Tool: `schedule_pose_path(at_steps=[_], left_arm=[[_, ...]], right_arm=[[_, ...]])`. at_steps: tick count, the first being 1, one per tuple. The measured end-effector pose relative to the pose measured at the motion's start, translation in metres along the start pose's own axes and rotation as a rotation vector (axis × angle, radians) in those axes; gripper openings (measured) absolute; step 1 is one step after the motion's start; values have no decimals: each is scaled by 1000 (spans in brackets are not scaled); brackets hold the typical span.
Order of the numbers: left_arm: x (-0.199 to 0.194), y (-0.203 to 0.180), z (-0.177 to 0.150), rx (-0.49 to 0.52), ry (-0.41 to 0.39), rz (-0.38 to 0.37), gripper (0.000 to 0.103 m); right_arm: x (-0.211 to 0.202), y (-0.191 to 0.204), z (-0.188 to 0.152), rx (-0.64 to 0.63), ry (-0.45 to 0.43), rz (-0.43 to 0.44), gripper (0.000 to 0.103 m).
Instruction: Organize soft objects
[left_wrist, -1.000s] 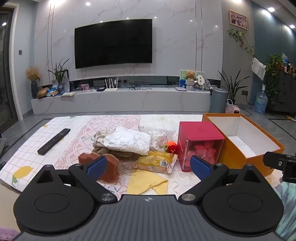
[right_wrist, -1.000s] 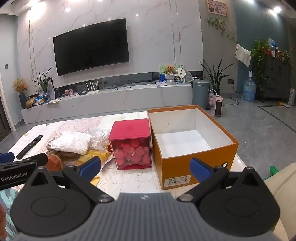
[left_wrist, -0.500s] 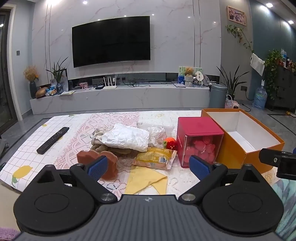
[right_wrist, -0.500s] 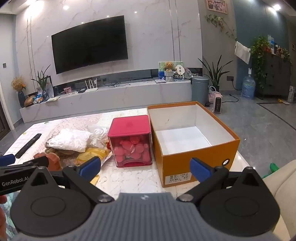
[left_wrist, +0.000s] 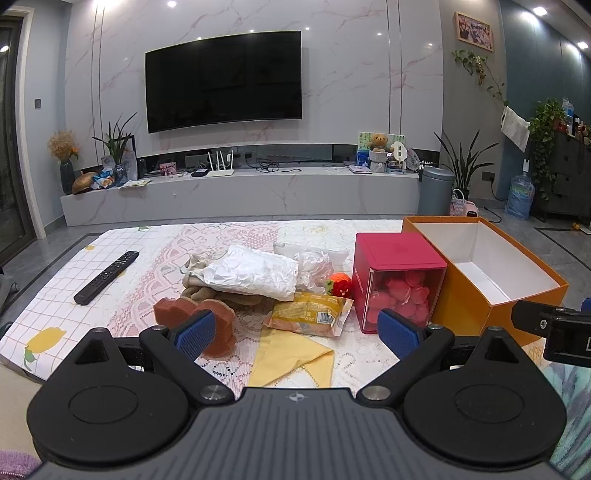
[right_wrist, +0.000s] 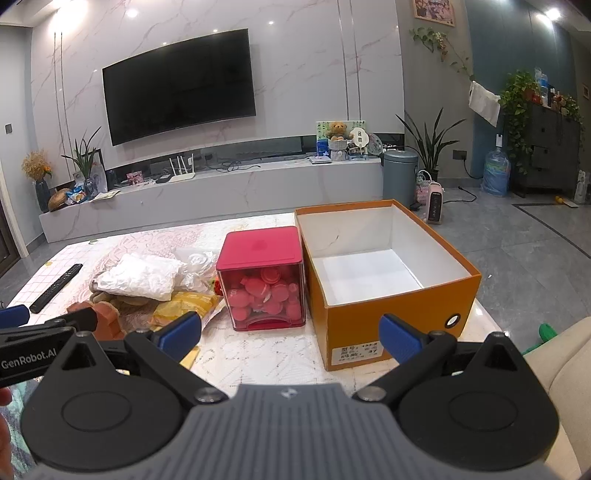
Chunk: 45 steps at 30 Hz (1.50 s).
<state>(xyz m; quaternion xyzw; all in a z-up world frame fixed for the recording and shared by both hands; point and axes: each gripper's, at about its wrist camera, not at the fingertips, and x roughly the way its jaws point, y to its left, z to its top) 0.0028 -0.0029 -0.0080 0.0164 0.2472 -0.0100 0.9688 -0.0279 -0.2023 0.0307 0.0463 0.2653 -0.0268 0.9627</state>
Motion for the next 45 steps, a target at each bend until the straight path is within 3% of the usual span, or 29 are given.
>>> schedule_pose_path(at_steps=[45], left_arm=[[2, 1, -1, -24, 29, -4, 103]], right_arm=[[7, 4, -4, -13, 22, 8, 100]])
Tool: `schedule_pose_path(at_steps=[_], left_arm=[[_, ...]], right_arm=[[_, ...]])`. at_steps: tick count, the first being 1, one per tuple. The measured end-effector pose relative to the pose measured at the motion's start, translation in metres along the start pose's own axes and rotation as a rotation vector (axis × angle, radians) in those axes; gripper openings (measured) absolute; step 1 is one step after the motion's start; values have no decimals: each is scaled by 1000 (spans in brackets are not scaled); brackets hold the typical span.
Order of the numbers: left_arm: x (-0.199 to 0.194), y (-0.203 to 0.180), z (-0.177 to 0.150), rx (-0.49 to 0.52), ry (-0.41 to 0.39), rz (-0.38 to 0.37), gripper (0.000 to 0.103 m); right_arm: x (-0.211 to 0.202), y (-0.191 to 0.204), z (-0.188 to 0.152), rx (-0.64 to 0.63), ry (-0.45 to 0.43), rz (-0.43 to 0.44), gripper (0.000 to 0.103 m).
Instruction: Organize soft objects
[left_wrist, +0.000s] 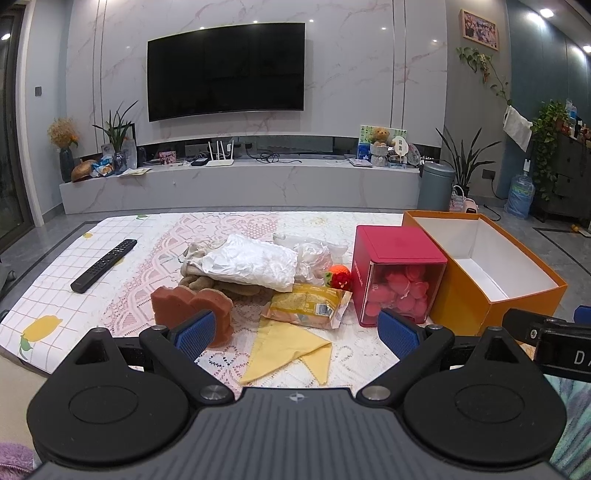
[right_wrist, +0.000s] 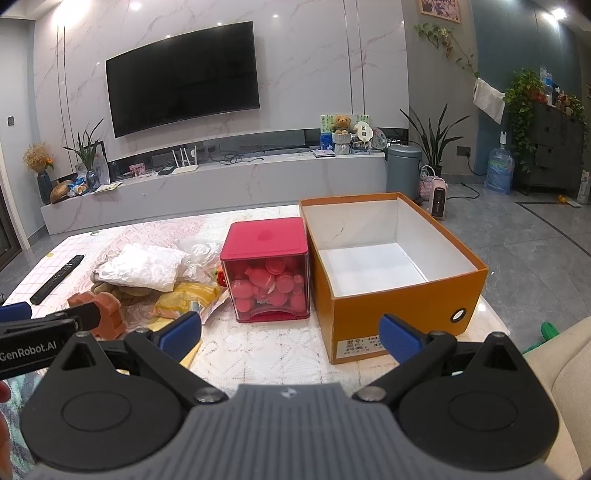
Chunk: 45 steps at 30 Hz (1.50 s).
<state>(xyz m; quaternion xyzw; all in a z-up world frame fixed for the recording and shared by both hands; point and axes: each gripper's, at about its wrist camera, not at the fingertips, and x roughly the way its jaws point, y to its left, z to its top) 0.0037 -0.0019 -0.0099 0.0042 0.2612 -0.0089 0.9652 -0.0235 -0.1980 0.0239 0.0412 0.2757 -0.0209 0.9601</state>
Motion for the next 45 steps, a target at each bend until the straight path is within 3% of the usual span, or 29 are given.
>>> schedule_pose_path(at_steps=[24, 33, 37, 41, 45], left_arm=[[1, 1, 1, -6, 5, 1, 103], [3, 13, -1, 0, 18, -15, 103], [6, 20, 0, 19, 20, -11, 103], [14, 28, 1, 43, 50, 0, 89], [27, 41, -1, 42, 105, -6, 87]], right_arm=[[0, 1, 1, -2, -1, 3, 100], [2, 7, 1, -44, -17, 48, 100], [9, 14, 1, -82, -10, 85, 91], [19, 21, 1, -119, 11, 119, 84], [33, 31, 0, -166, 37, 151, 76]])
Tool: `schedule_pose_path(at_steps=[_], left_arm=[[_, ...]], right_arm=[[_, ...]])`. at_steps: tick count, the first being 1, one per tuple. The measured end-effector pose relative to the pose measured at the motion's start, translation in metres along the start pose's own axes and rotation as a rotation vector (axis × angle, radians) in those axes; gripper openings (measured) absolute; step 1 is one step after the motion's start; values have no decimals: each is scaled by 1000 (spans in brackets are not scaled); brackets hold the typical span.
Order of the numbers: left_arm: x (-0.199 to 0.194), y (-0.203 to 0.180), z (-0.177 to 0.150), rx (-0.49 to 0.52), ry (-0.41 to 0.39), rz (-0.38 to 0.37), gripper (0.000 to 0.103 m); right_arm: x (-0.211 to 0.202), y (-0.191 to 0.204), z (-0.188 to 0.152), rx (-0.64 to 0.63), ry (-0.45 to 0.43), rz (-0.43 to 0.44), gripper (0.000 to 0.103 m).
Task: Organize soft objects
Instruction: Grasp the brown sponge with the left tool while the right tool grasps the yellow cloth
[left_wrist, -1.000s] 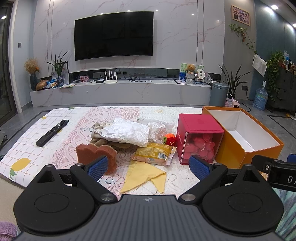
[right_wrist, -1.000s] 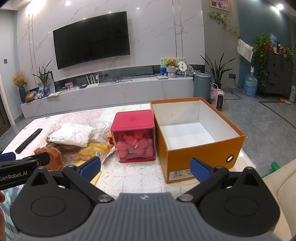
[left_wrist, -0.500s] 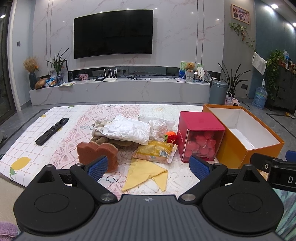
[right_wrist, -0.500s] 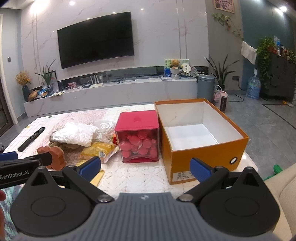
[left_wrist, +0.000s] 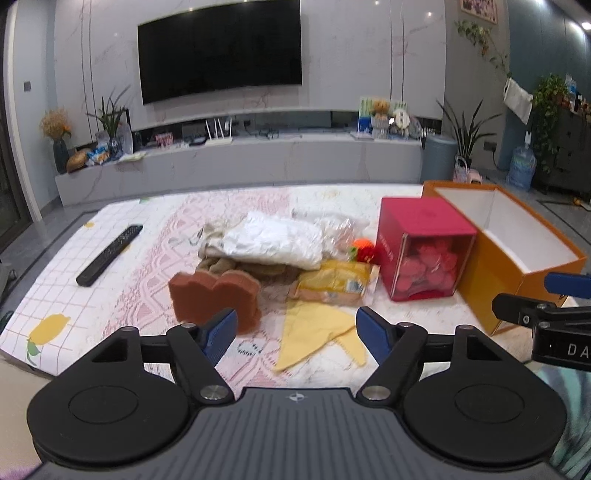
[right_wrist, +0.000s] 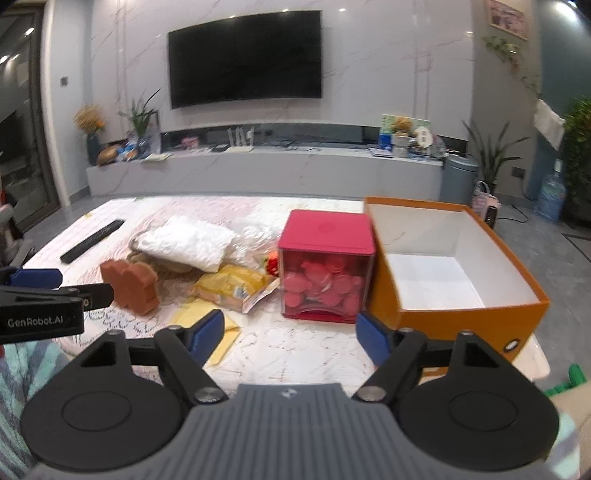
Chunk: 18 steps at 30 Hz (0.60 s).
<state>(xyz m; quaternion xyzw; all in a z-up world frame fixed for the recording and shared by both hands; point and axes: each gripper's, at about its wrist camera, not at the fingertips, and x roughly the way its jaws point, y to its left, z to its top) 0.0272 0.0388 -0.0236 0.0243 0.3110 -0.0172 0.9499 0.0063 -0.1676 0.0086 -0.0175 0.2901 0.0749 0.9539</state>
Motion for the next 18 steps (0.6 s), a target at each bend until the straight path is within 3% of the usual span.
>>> schedule_pose_path(at_steps=[6, 10, 18], left_arm=[[22, 21, 0, 5, 65, 26, 92], [39, 36, 3, -65, 104, 47, 93], [81, 56, 15, -195, 166, 79, 96]], right_arm=[[33, 11, 3, -20, 47, 85, 74], [67, 24, 4, -23, 105, 130, 81], [131, 56, 11, -96, 152, 171, 76]])
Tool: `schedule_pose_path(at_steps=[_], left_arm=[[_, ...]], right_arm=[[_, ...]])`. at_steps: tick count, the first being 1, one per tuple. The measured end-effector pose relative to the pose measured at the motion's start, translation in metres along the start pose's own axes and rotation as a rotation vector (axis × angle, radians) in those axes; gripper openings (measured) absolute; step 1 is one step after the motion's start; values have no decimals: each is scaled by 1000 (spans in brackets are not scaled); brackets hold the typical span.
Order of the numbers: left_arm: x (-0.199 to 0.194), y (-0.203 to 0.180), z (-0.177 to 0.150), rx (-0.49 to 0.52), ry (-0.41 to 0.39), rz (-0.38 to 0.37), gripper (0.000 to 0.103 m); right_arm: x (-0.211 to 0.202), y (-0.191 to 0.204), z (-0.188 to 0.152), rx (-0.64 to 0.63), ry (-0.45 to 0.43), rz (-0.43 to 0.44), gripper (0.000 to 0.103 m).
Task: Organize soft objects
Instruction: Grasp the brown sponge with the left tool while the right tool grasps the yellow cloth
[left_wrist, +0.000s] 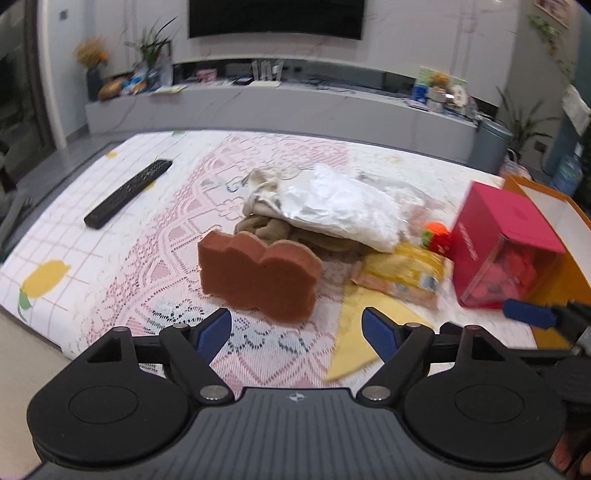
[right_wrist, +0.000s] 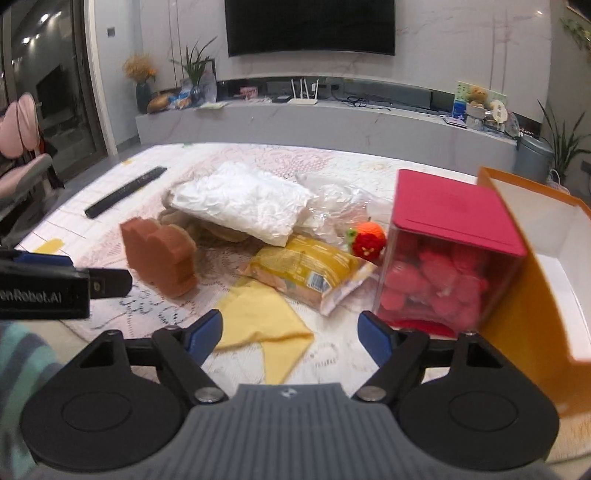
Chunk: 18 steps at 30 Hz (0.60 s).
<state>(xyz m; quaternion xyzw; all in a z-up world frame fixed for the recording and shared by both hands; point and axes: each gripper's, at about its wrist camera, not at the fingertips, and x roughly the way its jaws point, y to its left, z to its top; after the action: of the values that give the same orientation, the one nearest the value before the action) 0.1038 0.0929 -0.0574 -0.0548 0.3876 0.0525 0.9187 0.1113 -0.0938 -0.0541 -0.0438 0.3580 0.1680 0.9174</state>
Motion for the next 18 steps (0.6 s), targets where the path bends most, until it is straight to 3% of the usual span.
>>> schedule_pose_path(at_steps=[5, 7, 13, 18], left_arm=[[32, -1, 12, -96, 39, 30, 96], [43, -5, 15, -86, 53, 27, 96], [70, -16, 23, -83, 73, 115, 96], [80, -26, 26, -49, 62, 187, 95]], right_arm=[[39, 5, 9, -6, 34, 2, 75], [53, 5, 10, 6, 59, 21, 75], [89, 6, 7, 28, 135, 46, 82], [101, 14, 4, -23, 127, 26, 85]])
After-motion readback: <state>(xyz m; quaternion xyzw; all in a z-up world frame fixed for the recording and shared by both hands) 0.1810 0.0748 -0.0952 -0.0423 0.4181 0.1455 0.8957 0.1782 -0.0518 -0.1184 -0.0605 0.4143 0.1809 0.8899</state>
